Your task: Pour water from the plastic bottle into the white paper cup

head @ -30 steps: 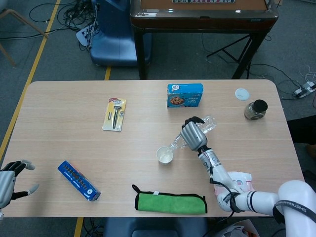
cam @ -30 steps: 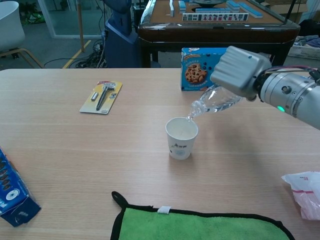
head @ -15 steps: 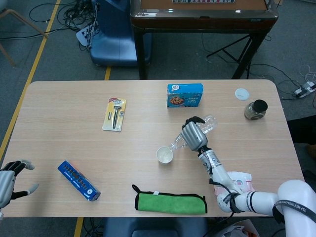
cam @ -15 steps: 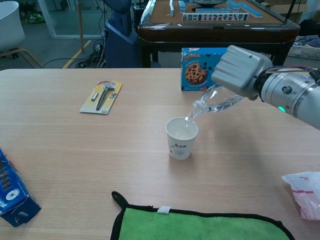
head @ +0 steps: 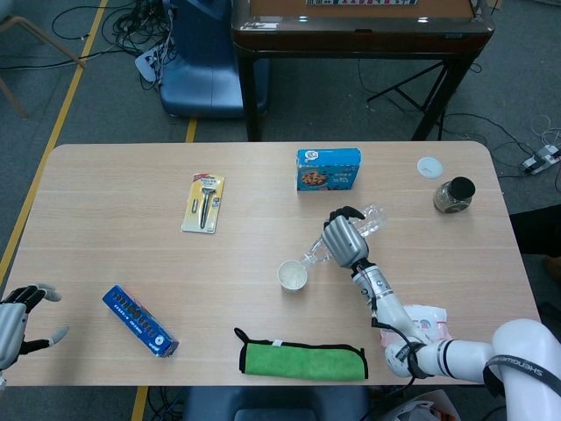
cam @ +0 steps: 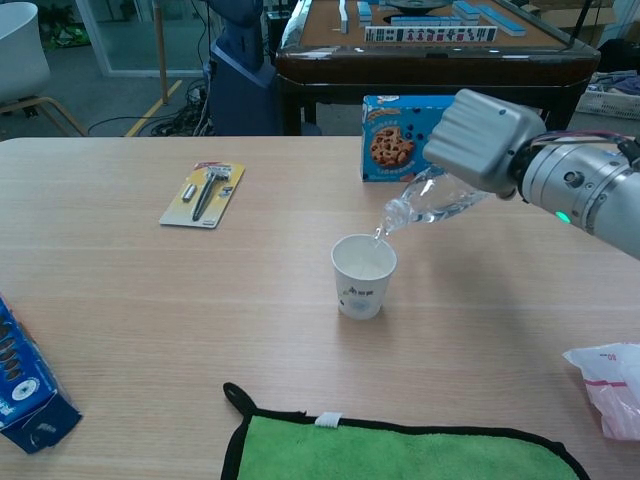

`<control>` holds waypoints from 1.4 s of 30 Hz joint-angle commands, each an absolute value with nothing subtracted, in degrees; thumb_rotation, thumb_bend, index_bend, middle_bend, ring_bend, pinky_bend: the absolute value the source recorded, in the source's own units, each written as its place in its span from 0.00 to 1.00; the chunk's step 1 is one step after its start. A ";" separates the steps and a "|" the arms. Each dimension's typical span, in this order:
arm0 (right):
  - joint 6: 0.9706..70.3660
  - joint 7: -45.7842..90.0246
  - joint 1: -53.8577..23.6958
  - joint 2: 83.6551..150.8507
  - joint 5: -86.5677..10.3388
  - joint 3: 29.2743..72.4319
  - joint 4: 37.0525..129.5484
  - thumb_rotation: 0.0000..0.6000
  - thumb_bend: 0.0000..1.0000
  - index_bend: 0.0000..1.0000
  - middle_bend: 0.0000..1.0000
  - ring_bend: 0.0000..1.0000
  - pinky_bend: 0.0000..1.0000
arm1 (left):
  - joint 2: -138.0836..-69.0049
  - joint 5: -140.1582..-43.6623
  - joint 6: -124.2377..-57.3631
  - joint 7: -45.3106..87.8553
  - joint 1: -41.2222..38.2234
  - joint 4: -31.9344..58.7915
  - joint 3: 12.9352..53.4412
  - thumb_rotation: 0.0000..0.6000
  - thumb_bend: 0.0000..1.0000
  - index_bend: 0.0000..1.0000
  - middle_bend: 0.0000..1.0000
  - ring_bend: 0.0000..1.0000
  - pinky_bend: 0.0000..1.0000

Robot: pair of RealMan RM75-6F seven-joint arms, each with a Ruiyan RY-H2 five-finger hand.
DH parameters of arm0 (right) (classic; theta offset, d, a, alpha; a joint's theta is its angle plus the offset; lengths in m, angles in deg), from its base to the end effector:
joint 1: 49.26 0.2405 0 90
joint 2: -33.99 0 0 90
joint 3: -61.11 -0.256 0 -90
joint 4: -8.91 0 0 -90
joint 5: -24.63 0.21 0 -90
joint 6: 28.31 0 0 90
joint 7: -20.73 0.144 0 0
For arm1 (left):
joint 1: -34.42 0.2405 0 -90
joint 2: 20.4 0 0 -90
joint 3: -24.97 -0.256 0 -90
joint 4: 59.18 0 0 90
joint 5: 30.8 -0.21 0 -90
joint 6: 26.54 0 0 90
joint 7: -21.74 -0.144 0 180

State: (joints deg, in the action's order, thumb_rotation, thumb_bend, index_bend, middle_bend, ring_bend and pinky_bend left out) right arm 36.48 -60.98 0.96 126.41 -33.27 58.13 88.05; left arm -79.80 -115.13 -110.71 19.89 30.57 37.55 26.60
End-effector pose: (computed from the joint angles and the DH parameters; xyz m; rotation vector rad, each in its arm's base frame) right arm -0.1383 -0.3589 -0.0225 1.8798 0.2168 0.2157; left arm -0.3114 0.1702 0.1747 -1.3843 -0.9231 -0.8289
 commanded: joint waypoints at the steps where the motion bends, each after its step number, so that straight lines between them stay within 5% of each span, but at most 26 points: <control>1: 35.95 -58.68 0.50 126.77 -32.32 57.59 88.01 1.00 0.19 0.64 0.63 0.56 0.60 | -79.79 -115.09 -110.67 19.85 30.55 37.57 26.62 1.00 0.11 0.43 0.34 0.31 0.55; 17: 31.02 -33.14 -3.58 127.41 -32.73 55.27 86.25 1.00 0.19 0.64 0.63 0.56 0.60 | -79.76 -114.90 -110.56 19.55 30.58 37.64 26.58 1.00 0.11 0.43 0.34 0.31 0.55; 32: 38.41 10.45 -12.66 126.00 -48.76 54.91 77.54 1.00 0.19 0.64 0.63 0.56 0.60 | -80.64 -114.60 -109.85 17.88 30.34 37.23 26.38 1.00 0.11 0.43 0.34 0.31 0.55; 42: 42.53 36.43 -17.11 130.75 -53.53 54.37 65.29 1.00 0.19 0.64 0.59 0.54 0.60 | -81.26 -114.57 -109.24 16.78 30.11 37.00 26.11 1.00 0.11 0.43 0.34 0.31 0.55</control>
